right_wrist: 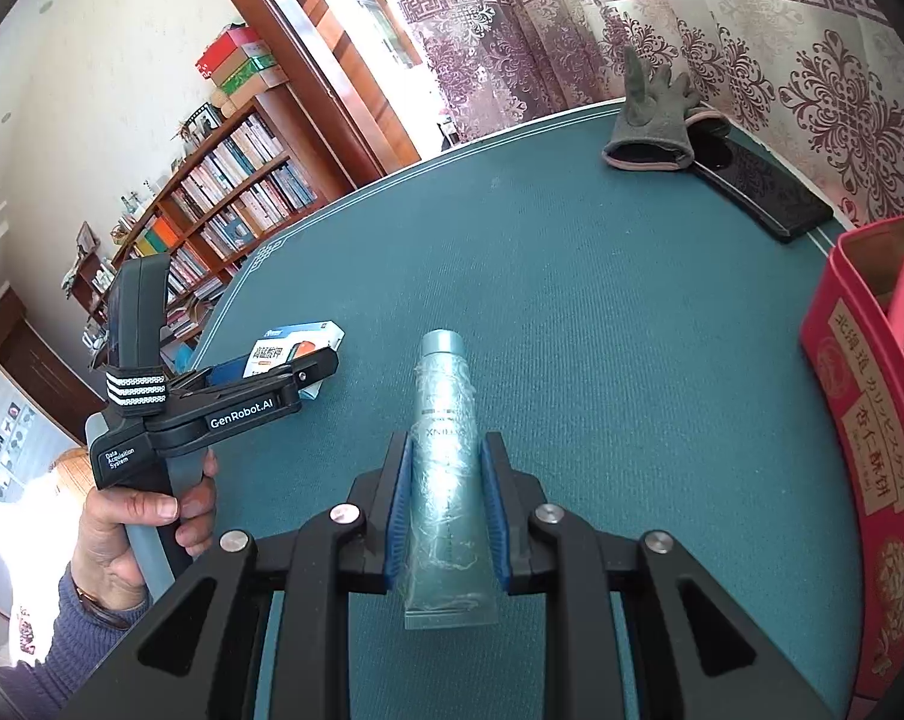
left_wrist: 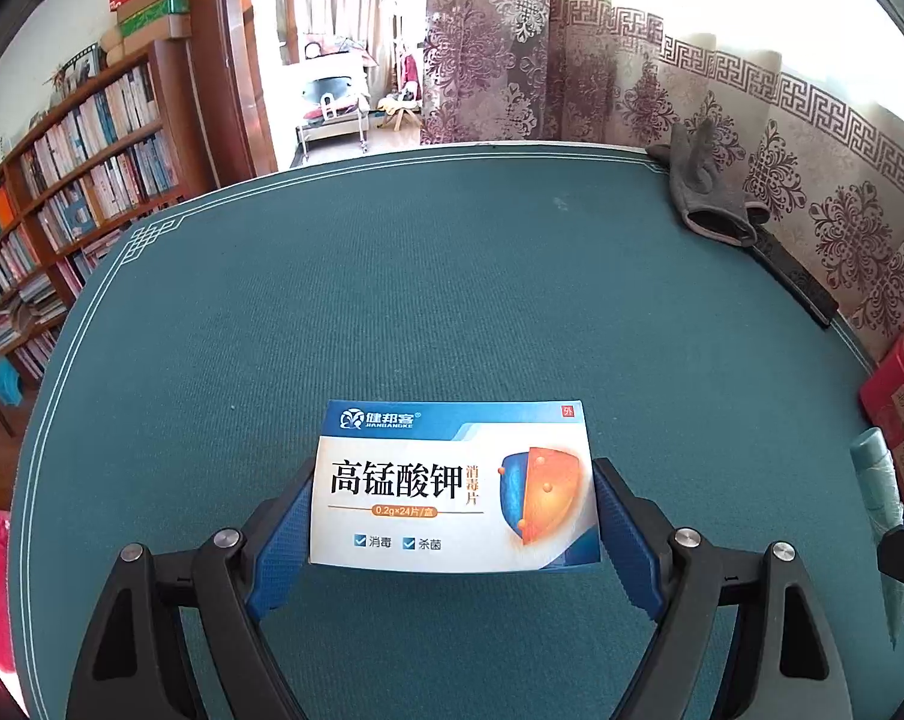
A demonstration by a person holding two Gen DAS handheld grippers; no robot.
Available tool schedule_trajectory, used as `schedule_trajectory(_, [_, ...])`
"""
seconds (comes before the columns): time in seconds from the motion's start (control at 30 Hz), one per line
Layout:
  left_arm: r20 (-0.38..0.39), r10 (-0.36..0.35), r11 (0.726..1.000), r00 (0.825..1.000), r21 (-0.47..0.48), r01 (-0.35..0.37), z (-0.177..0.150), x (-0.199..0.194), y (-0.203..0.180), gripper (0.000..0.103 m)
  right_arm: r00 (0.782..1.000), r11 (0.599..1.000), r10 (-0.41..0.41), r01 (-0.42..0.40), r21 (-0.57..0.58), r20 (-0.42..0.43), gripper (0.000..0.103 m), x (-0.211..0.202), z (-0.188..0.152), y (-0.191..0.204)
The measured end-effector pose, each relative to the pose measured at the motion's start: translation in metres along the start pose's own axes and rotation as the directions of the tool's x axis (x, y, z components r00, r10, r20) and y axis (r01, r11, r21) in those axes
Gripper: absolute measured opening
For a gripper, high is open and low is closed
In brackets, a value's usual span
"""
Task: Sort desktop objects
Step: 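Carry the medicine box and blue tube toward the tin box with both tools, then lower the box and tube into the tin box and open both tools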
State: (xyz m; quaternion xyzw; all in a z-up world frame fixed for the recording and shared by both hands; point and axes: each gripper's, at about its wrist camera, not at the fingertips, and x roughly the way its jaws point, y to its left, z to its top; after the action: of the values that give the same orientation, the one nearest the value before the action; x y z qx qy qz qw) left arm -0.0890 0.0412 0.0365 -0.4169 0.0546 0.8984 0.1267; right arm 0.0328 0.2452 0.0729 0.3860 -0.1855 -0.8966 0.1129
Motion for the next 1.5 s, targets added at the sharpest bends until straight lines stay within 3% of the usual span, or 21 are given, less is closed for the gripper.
schedule_trajectory(0.2, [0.013, -0.053, 0.994, 0.998, 0.093, 0.052, -0.002, -0.018, -0.052, 0.086, 0.997, 1.000, -0.011, 0.009, 0.026, 0.072, 0.025, -0.037, -0.004, -0.012])
schedule_trajectory(0.5, [0.012, -0.152, 0.968, 0.988, 0.205, 0.146, -0.002, -0.043, -0.133, 0.086, 0.970, 0.990, -0.126, 0.111, 0.082, 0.207, 0.025, -0.106, -0.019, -0.055])
schedule_trajectory(0.9, [0.016, -0.277, 0.889, 0.961, 0.383, 0.250, -0.005, -0.076, -0.250, 0.086, 0.914, 0.937, -0.298, 0.226, 0.267, 0.274, 0.025, -0.179, -0.047, -0.142])
schedule_trajectory(1.07, [0.019, -0.302, 0.863, 0.953, 0.431, 0.265, -0.006, -0.085, -0.282, 0.086, 0.898, 0.921, -0.343, 0.264, 0.286, 0.277, 0.025, -0.187, -0.048, -0.160])
schedule_trajectory(1.27, [0.005, -0.318, 0.846, 0.948, 0.453, 0.281, -0.007, -0.085, -0.306, 0.086, 0.865, 0.893, -0.433, 0.374, 0.249, 0.255, 0.025, -0.177, -0.040, -0.171])
schedule_trajectory(1.5, [-0.007, -0.320, 0.839, 0.947, 0.463, 0.287, -0.004, -0.080, -0.321, 0.086, 0.857, 0.879, -0.463, 0.410, 0.243, 0.228, 0.027, -0.163, -0.031, -0.188])
